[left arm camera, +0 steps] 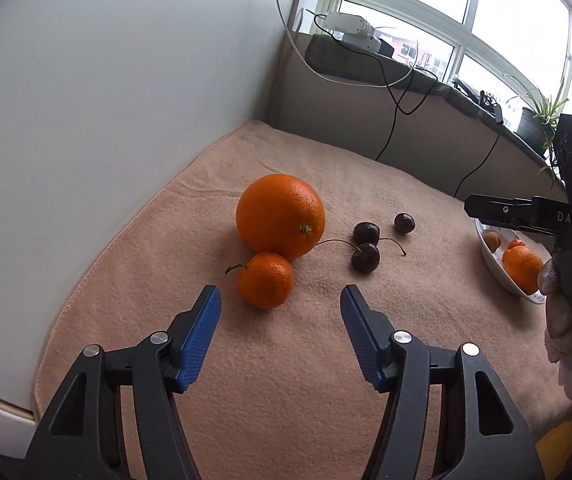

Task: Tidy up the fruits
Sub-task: 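Move both grippers back toward the cherries and small tangerine, then grasp a dark cherry with the right gripper while the left gripper grasps the small tangerine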

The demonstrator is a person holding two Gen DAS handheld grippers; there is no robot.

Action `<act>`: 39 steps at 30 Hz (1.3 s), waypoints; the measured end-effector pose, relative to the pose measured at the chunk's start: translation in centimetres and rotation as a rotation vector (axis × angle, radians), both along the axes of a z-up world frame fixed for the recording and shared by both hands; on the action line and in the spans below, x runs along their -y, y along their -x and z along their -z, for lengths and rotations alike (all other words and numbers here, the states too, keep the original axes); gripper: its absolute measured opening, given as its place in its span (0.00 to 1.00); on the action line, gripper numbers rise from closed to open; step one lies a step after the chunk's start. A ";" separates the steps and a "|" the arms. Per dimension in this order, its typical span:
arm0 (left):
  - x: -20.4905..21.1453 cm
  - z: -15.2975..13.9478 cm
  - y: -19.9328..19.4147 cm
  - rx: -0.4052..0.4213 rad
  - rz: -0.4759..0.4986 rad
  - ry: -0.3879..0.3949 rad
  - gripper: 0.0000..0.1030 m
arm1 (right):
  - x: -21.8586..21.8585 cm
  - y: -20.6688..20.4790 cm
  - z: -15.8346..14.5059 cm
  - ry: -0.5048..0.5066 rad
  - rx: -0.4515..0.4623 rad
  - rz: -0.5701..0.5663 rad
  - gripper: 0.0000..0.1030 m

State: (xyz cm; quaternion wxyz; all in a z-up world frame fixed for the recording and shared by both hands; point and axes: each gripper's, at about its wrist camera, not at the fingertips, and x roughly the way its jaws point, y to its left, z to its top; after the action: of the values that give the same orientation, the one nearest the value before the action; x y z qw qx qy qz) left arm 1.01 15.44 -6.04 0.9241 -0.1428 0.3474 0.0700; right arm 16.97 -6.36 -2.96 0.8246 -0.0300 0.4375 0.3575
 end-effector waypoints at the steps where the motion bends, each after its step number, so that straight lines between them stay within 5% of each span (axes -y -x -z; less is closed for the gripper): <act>1: -0.2 0.2 -0.1 -0.002 0.002 0.009 0.57 | -0.3 -0.2 0.4 0.003 -0.010 -0.002 0.76; 9: -1.2 0.8 -0.6 -0.012 0.005 0.053 0.46 | -3.5 -1.5 2.5 0.053 -0.065 -0.021 0.53; 39: -1.6 1.9 -2.5 -0.055 0.033 0.047 0.33 | -6.2 -3.8 5.6 0.151 -0.090 0.008 0.24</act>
State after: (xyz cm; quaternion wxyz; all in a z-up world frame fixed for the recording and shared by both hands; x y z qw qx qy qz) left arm 3.54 17.00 -7.95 0.9117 -0.1568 0.3765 0.0507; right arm 20.81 -0.18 -8.58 0.8009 -0.0742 0.4999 0.3212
